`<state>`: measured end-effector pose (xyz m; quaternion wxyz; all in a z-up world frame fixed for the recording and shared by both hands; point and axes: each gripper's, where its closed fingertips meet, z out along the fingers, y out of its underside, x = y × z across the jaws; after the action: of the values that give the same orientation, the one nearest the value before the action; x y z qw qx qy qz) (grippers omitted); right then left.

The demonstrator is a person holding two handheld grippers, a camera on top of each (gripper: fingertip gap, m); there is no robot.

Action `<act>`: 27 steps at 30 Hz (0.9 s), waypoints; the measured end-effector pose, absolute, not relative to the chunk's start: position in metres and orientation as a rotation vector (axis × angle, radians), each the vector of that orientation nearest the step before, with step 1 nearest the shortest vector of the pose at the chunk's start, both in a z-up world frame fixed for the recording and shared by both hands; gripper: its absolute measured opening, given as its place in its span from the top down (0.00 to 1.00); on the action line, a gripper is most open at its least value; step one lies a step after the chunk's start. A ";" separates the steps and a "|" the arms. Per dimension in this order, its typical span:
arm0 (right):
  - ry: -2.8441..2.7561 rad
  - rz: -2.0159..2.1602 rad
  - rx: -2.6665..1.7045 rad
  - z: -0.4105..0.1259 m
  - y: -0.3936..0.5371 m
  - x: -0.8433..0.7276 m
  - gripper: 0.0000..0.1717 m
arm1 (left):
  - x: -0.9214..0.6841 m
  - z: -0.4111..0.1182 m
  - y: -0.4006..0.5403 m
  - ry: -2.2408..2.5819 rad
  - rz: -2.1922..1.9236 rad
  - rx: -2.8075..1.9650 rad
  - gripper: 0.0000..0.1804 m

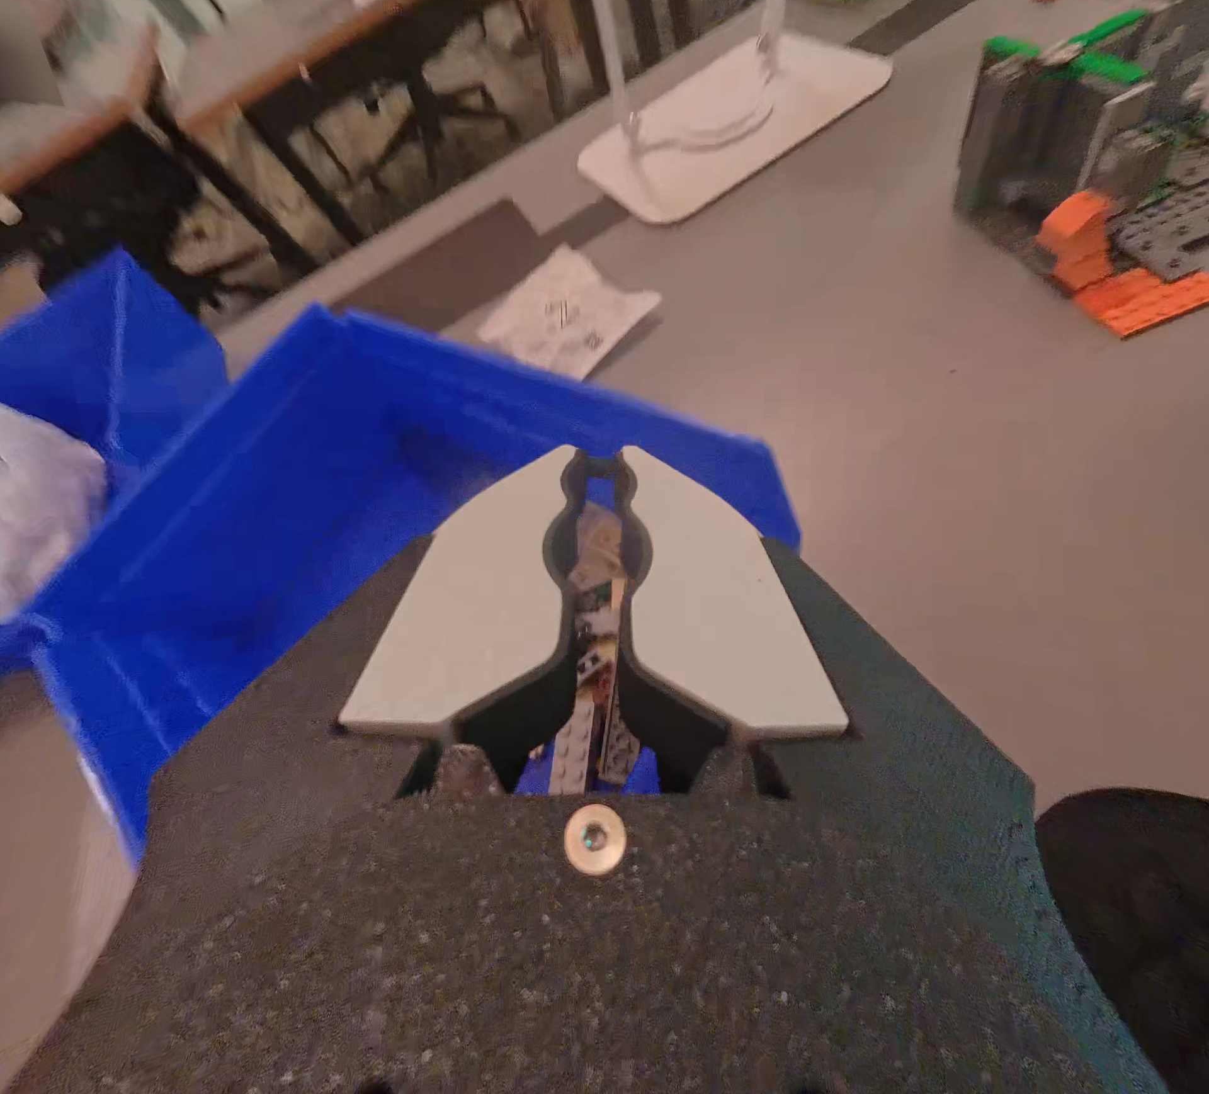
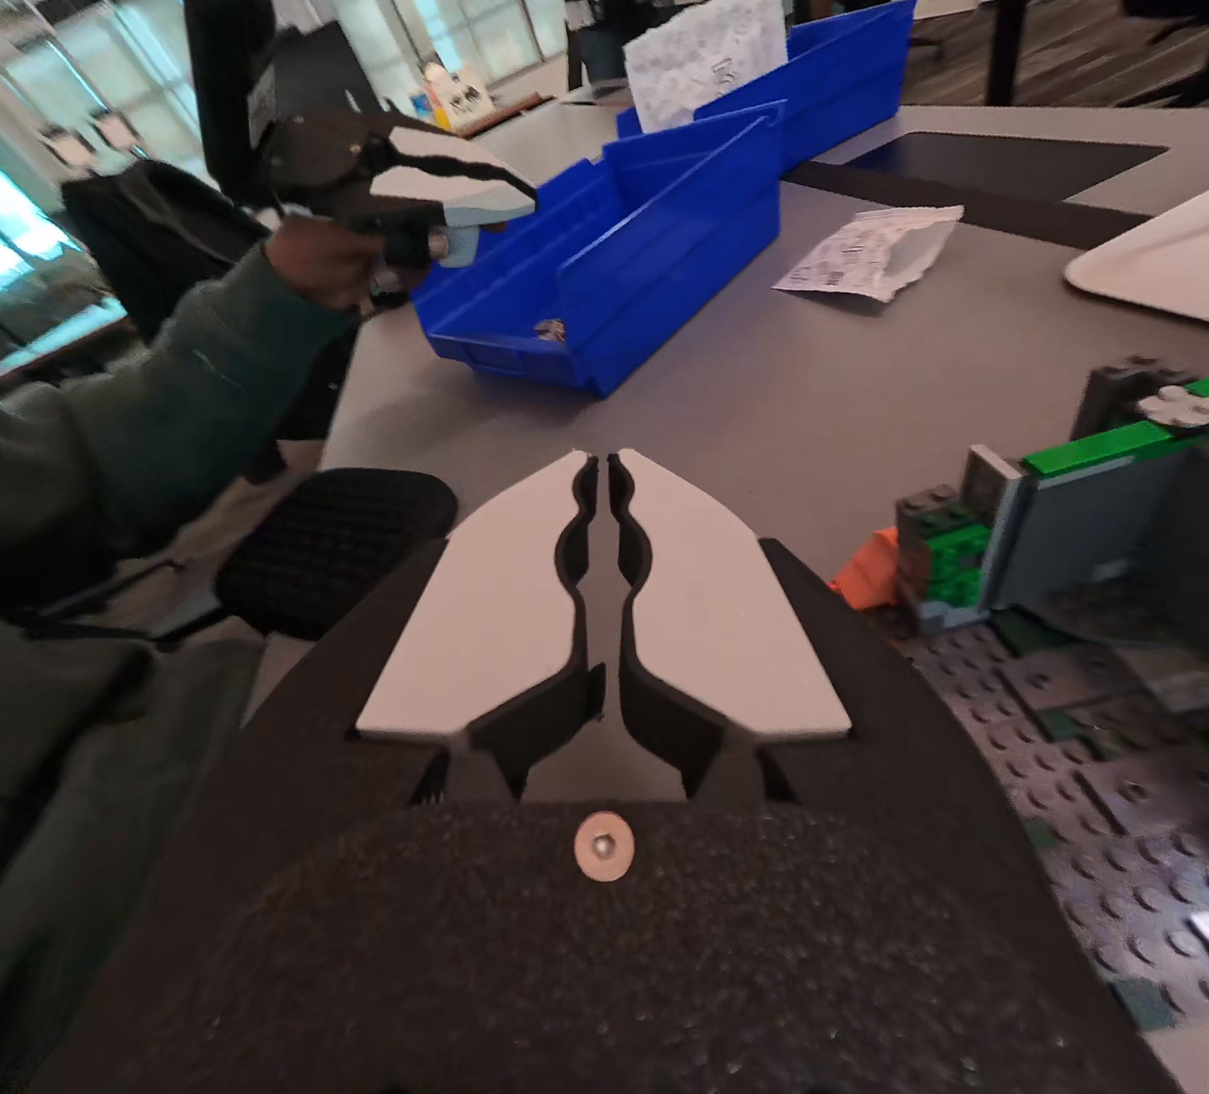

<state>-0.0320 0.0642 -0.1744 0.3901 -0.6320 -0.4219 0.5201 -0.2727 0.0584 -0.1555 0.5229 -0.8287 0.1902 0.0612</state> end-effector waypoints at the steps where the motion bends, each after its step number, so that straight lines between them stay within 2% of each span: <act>1: -1.087 1.274 -1.606 -0.177 0.066 -0.032 1.00 | -0.279 -0.165 0.060 0.425 0.113 -2.023 0.96; 6: -1.168 0.993 -1.577 -0.192 0.079 -0.028 0.99 | -0.290 -0.212 0.064 0.358 0.014 -2.186 0.95; 8: -1.187 0.904 -1.574 -0.196 0.083 -0.026 0.97 | -0.289 -0.228 0.063 0.353 -0.008 -2.253 0.89; 11: -1.188 0.869 -1.585 -0.198 0.086 -0.026 0.93 | -0.286 -0.232 0.064 0.320 -0.075 -2.277 0.84; 16: -1.179 0.880 -1.600 -0.199 0.088 -0.025 0.92 | -0.270 -0.236 0.059 0.365 -0.195 -2.311 0.72; 24: -1.188 0.880 -1.611 -0.203 0.087 -0.026 0.93 | -0.243 -0.223 0.057 0.462 -0.258 -2.234 0.72; 27: -1.196 0.871 -1.612 -0.205 0.087 -0.026 0.93 | -0.240 -0.224 0.057 0.478 -0.284 -2.225 0.75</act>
<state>-0.0260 0.0866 -0.2046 0.4588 -0.6547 -0.4857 0.3535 -0.2400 0.0575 -0.2236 0.4116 -0.8842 0.1899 -0.1128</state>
